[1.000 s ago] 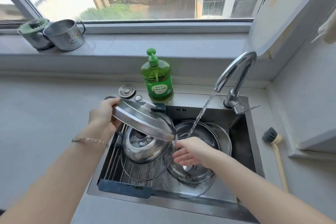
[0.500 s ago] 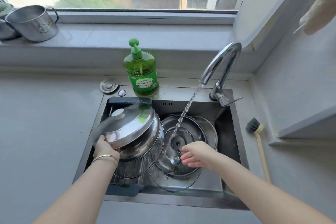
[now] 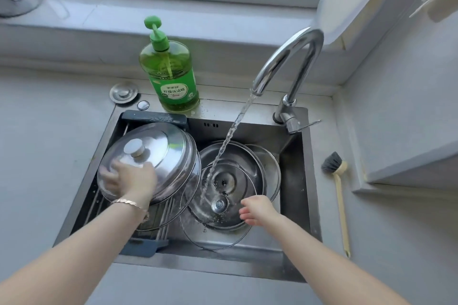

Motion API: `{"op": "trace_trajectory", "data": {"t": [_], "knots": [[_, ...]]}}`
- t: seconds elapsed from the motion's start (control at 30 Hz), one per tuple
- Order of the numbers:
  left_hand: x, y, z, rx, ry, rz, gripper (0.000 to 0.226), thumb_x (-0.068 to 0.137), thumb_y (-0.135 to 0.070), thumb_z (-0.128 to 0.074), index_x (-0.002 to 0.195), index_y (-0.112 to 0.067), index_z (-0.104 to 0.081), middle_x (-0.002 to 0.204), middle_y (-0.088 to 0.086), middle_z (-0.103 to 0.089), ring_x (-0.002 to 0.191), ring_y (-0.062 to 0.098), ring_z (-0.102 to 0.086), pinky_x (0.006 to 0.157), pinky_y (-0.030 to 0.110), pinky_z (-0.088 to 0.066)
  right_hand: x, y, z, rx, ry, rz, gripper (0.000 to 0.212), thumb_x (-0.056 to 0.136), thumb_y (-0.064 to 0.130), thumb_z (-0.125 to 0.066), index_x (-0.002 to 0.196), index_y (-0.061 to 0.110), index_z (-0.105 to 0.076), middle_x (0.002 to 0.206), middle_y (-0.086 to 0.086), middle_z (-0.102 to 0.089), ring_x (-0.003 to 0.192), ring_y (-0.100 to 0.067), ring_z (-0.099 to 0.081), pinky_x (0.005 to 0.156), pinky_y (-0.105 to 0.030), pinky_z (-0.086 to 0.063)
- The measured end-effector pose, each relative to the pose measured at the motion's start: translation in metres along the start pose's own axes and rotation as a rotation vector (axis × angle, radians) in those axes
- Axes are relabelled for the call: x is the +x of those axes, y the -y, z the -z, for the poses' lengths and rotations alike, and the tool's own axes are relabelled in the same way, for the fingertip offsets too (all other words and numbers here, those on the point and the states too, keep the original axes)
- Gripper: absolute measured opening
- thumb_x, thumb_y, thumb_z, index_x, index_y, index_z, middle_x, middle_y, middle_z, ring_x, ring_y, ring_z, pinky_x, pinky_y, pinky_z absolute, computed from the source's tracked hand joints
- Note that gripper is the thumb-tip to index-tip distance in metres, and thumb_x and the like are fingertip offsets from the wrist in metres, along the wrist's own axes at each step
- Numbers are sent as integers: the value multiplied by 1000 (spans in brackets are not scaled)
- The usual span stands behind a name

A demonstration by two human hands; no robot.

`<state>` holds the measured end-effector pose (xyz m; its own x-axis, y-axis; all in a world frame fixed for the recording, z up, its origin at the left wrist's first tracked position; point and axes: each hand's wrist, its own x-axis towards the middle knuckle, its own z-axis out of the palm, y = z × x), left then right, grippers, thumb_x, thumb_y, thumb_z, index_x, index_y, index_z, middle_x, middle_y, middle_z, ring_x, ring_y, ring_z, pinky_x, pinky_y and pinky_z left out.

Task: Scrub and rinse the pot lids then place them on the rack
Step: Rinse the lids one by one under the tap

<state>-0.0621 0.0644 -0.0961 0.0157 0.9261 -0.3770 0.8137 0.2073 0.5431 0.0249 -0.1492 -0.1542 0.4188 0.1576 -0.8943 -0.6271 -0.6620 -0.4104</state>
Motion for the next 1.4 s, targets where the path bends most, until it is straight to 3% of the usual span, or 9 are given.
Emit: {"op": "trace_trajectory", "data": {"t": [0.1,0.17,0.23,0.3,0.47,0.6,0.83,1.1,1.4], "knots": [[-39,-14,-16,76,129,-549,41,85,-6,-53,125,-5,-45,142,14,-26,130,33,-28,107,41,-27,30,-15,12,-191,-183,78,34,80,-1,-40,52,18,-41,58,-6,-37,48,-19,-34,44,-24,-26],[-51,-15,-27,93,273,-679,18,87,-5,-52,103,-10,-58,112,8,-54,105,28,-51,88,36,-43,47,-23,18,-316,-266,87,14,83,8,-47,84,11,-60,89,-12,-57,80,-28,-57,65,-26,-43],[-57,-17,-37,161,441,-643,13,91,-11,-48,92,-18,-59,88,1,-64,81,19,-60,70,30,-48,70,-33,23,-380,-272,53,31,88,18,-50,115,3,-53,121,-14,-55,109,-30,-55,84,-28,-44],[-56,-10,-48,244,546,-583,14,92,-13,-48,90,-20,-60,83,-1,-66,77,17,-64,70,31,-50,81,-41,21,-433,-185,33,37,91,26,-52,118,2,-48,122,-12,-55,108,-28,-55,84,-28,-43],[-44,11,-57,227,568,-470,20,90,-10,-46,87,-23,-61,85,-3,-67,77,18,-65,59,26,-48,102,-63,-4,-290,-86,8,28,89,20,-54,64,11,-46,75,-8,-56,65,-20,-49,66,-26,-42],[-34,17,-53,178,563,-425,23,88,-6,-46,85,-21,-62,84,-3,-69,82,15,-65,72,32,-53,88,-55,-14,51,-56,105,29,91,-9,-31,73,14,-28,66,-13,-47,53,-21,-47,42,-25,-39],[-44,7,-32,102,613,-362,21,89,-4,-44,87,-16,-60,88,3,-68,86,21,-66,81,41,-55,13,-15,28,-51,-136,359,23,82,-5,-37,71,14,-30,64,-17,-55,54,-27,-58,59,-43,-54],[-61,-8,-15,126,662,-337,25,93,-20,-49,115,-8,-54,100,4,-60,96,22,-60,86,35,-50,-101,33,113,143,-243,488,20,88,-11,-41,78,5,-38,73,-28,-57,40,-24,-59,38,-25,-50],[-67,-37,16,-667,1082,275,44,97,-47,-37,125,-13,-44,102,21,-63,81,32,-66,61,39,-58,-115,18,109,455,-24,362,18,93,-3,-44,79,9,-42,69,-18,-70,57,-26,-70,50,-25,-54]]}}
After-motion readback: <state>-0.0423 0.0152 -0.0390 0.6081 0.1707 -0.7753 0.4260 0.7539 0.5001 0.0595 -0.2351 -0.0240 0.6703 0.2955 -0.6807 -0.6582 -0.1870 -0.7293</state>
